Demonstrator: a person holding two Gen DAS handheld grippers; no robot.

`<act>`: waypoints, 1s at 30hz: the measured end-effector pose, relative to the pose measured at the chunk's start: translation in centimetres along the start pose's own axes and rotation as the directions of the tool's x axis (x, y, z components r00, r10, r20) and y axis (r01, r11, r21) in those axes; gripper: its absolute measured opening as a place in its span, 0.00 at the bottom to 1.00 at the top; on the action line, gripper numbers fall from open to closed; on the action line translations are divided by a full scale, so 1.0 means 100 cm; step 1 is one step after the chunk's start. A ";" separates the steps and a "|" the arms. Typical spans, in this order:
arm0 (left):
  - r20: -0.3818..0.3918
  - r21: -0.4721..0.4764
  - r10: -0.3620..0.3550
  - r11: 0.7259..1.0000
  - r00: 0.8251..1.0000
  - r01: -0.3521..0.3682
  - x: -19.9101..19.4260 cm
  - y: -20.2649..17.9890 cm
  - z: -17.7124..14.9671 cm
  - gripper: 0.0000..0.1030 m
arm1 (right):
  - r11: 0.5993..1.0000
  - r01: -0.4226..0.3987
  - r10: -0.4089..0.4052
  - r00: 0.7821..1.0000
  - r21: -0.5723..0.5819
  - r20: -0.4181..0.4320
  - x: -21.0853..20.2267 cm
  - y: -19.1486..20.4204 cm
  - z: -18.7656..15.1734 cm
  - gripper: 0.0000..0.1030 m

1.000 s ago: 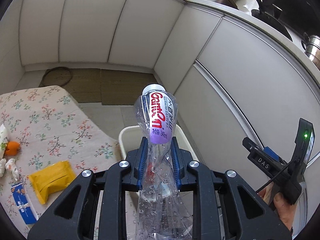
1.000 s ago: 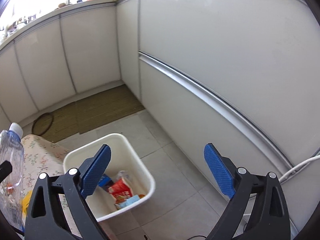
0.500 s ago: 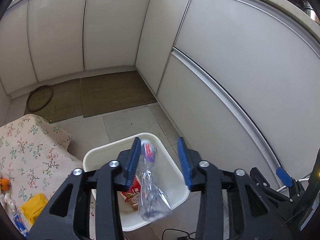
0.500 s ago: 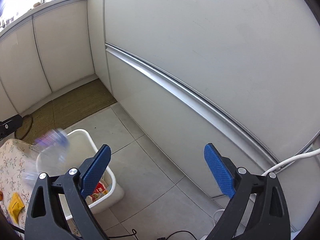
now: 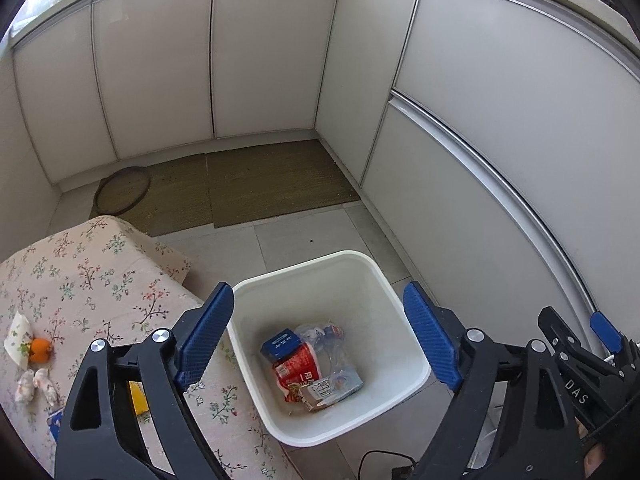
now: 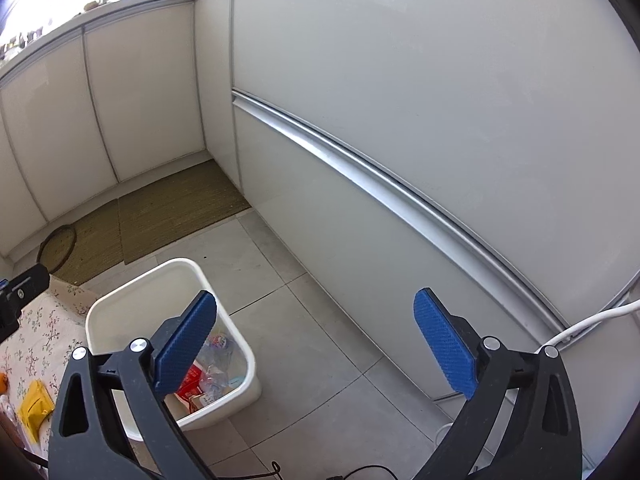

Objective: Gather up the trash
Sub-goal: 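Move both grippers back over the table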

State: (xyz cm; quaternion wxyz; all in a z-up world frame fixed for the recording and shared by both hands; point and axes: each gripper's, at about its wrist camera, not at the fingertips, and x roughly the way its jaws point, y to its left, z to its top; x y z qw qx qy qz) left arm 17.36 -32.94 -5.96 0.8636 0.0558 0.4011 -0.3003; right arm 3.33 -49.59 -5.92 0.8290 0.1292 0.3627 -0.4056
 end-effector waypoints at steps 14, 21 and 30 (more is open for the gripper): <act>0.017 -0.079 0.071 0.994 0.997 -0.070 -0.033 0.055 -0.030 0.88 | 0.988 -0.052 0.063 0.995 -0.147 0.076 -0.028 0.068 -0.016 0.93; 0.000 -0.129 0.100 0.987 0.995 -0.099 -0.043 0.093 -0.046 0.88 | 0.972 -0.077 0.098 0.991 -0.220 0.087 -0.045 0.101 -0.031 0.93; -0.029 -0.199 0.159 0.967 0.987 -0.162 -0.055 0.145 -0.067 0.88 | 0.946 -0.136 0.164 0.984 -0.293 0.073 -0.059 0.150 -0.042 0.93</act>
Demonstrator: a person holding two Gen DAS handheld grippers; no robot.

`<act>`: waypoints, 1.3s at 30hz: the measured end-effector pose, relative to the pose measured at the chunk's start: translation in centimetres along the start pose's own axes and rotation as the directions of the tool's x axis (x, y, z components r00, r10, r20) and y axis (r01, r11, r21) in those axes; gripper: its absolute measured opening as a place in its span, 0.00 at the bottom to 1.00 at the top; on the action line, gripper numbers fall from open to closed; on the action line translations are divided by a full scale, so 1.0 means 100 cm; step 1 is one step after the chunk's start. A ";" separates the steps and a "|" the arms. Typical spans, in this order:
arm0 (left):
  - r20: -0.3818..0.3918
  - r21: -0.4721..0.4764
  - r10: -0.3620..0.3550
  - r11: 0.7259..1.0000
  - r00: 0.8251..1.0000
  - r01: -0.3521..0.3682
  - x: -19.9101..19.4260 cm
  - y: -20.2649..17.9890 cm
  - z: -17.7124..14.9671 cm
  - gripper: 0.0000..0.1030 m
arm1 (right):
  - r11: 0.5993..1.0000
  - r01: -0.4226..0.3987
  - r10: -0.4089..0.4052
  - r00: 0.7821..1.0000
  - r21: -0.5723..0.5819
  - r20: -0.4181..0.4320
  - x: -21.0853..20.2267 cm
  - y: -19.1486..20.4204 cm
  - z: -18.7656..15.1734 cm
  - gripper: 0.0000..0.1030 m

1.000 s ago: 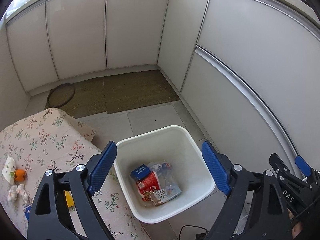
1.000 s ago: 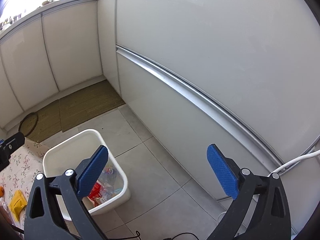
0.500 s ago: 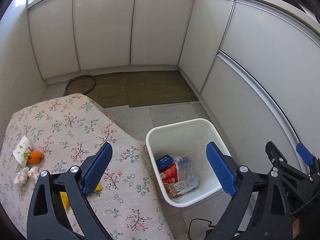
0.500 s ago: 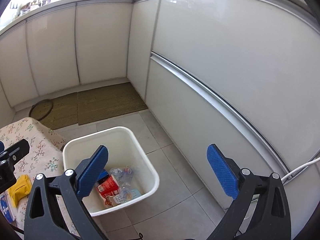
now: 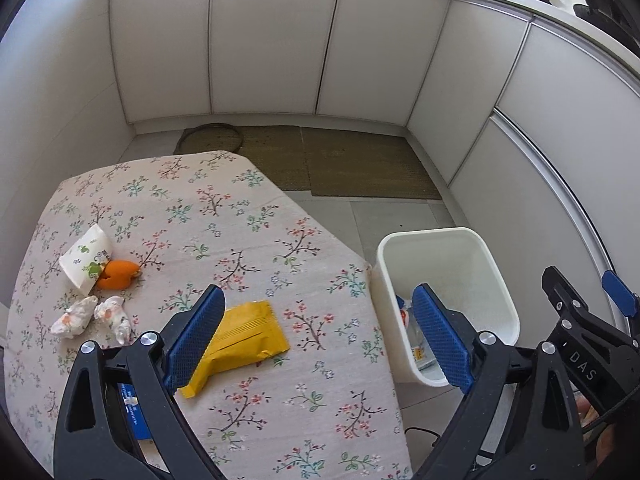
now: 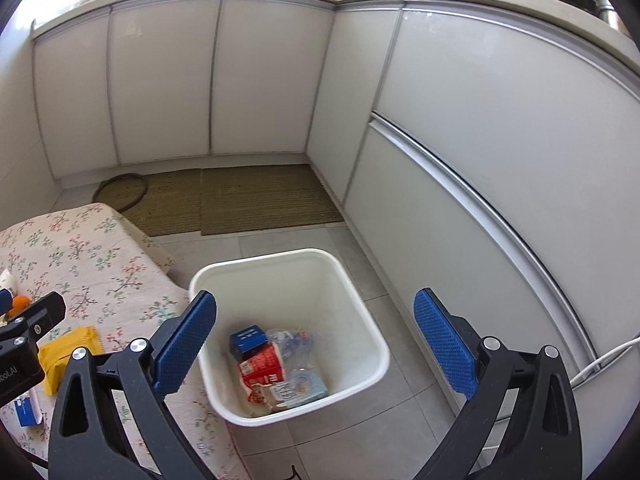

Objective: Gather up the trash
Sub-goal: 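Move both grippers back over the table, then grasp the crumpled white tissue with the left gripper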

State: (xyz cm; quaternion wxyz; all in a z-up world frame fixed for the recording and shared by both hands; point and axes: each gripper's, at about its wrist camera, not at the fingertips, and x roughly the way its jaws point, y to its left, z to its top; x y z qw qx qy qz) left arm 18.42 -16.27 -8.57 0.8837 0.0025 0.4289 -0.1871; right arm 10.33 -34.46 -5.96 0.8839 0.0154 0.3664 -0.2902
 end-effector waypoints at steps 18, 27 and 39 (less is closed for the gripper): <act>-0.032 -0.128 0.125 0.983 0.992 -0.128 -0.013 0.114 -0.017 0.88 | 0.980 -0.147 0.149 0.989 -0.136 0.003 -0.022 0.113 -0.001 0.93; -0.058 -0.179 0.193 0.963 0.980 -0.200 -0.014 0.166 -0.026 0.88 | 0.954 -0.238 0.236 0.971 -0.183 -0.036 -0.028 0.160 -0.011 0.93; -0.162 -0.166 0.285 0.936 0.945 -0.311 0.013 0.246 -0.035 0.88 | 0.917 -0.331 0.313 0.943 -0.222 -0.111 -0.030 0.206 -0.023 0.93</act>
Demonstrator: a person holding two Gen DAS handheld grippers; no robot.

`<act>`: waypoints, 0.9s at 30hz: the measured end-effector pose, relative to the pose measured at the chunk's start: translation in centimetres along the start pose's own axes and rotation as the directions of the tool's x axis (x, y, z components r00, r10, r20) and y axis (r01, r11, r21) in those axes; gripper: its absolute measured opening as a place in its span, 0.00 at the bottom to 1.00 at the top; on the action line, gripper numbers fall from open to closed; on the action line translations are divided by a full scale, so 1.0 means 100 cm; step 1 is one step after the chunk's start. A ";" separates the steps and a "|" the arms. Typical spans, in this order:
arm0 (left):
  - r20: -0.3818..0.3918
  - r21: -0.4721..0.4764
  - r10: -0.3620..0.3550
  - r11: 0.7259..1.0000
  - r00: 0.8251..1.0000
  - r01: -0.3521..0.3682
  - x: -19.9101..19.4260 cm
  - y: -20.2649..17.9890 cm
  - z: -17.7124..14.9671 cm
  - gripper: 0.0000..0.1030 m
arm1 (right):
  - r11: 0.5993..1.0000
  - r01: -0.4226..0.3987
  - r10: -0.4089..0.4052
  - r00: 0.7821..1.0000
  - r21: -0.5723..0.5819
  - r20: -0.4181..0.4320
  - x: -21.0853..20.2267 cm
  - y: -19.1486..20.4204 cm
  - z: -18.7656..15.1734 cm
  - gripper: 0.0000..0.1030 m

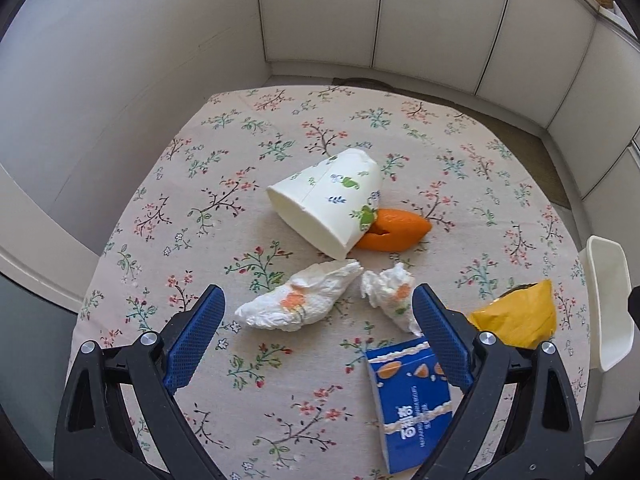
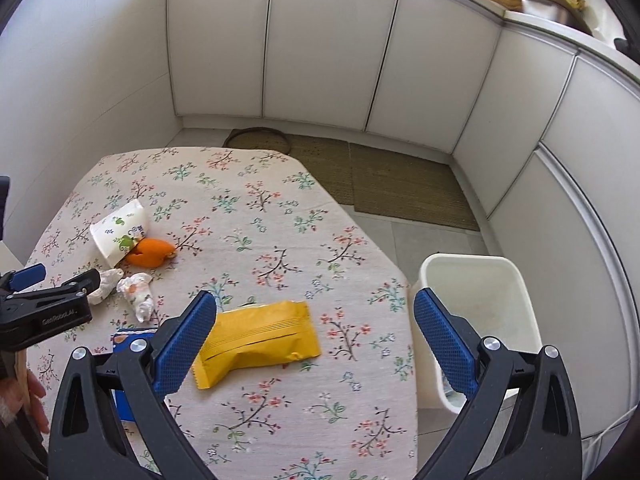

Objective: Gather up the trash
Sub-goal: 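Grasp the crumpled white tissue with the left gripper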

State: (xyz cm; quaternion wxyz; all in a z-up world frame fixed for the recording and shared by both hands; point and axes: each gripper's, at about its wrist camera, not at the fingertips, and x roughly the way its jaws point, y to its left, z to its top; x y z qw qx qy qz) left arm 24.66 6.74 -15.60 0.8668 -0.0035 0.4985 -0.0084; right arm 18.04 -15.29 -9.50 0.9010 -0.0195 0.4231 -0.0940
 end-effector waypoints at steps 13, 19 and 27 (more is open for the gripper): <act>-0.155 0.172 0.028 0.985 0.988 -0.001 0.064 0.000 -0.001 0.71 | 0.994 -0.108 0.104 0.986 -0.022 -0.129 0.027 0.018 -0.010 0.93; -0.120 0.123 -0.057 0.990 0.991 0.072 0.058 0.021 -0.018 0.48 | 0.972 -0.222 0.202 0.958 -0.082 -0.202 0.036 0.052 -0.024 0.93; -0.043 -0.050 -0.117 0.992 0.992 0.115 0.016 0.076 -0.068 0.46 | 0.936 -0.301 0.248 0.931 -0.182 -0.268 0.041 0.103 -0.049 0.93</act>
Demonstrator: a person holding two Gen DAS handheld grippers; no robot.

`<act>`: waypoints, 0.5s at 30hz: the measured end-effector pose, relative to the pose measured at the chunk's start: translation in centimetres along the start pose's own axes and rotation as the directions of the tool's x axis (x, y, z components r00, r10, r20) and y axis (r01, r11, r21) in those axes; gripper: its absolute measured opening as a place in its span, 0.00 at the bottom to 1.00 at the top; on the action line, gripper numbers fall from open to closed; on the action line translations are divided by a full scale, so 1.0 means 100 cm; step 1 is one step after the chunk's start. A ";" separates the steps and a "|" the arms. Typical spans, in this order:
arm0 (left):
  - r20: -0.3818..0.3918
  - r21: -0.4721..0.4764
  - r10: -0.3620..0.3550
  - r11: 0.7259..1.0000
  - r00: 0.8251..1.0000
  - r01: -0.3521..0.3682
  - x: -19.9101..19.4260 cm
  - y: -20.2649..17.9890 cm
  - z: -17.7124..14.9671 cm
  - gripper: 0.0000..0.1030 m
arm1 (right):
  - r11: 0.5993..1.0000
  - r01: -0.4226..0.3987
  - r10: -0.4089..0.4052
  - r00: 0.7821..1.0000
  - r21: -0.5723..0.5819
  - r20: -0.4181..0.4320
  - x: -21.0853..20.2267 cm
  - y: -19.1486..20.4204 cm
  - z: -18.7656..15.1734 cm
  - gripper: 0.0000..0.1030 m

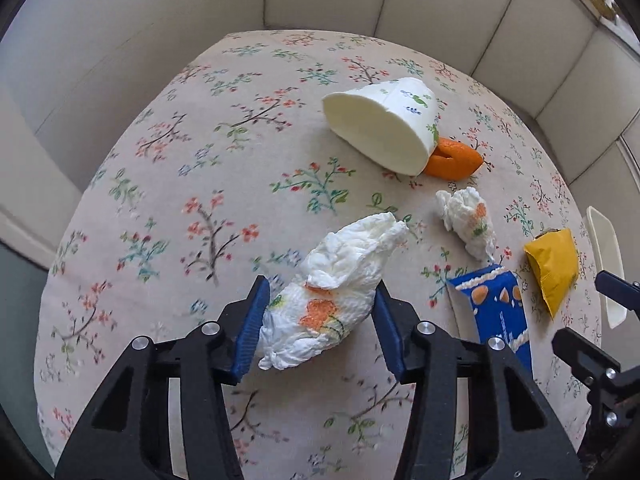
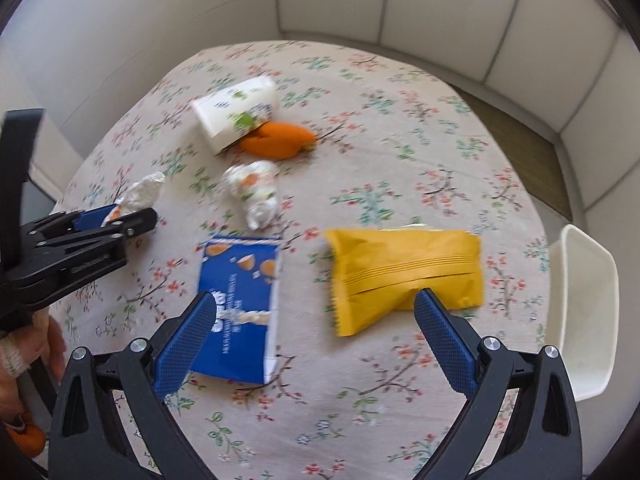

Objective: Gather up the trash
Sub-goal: 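Grasp the crumpled white tissue with the left gripper, then grasp the blue biscuit box with the right gripper while the left gripper holds the tissue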

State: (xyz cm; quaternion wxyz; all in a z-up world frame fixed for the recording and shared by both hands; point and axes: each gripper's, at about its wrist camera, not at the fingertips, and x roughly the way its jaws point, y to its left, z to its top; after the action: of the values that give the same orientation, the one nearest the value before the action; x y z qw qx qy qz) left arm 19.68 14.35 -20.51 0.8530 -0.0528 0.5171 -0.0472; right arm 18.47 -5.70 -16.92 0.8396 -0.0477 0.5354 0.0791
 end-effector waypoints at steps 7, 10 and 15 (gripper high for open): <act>0.081 -0.167 -0.003 0.986 0.997 0.017 -0.048 0.050 -0.046 0.47 | 0.996 0.001 -0.003 1.000 -0.088 -0.020 0.016 0.040 -0.004 0.93; 0.096 -0.216 0.008 0.976 0.995 0.013 -0.061 0.067 -0.056 0.47 | 0.993 0.014 -0.017 1.000 -0.120 -0.023 0.024 0.052 -0.004 0.93; 0.106 -0.266 -0.012 0.963 0.994 0.040 -0.073 0.083 -0.064 0.47 | 0.990 0.004 -0.014 0.997 -0.139 -0.071 0.042 0.060 -0.007 0.86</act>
State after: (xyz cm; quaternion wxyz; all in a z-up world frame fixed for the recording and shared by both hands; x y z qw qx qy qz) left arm 10.84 23.25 -18.19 0.8630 -0.1769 0.4730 0.0148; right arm 18.49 0.42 -21.03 0.8147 -0.1113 0.5582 0.1107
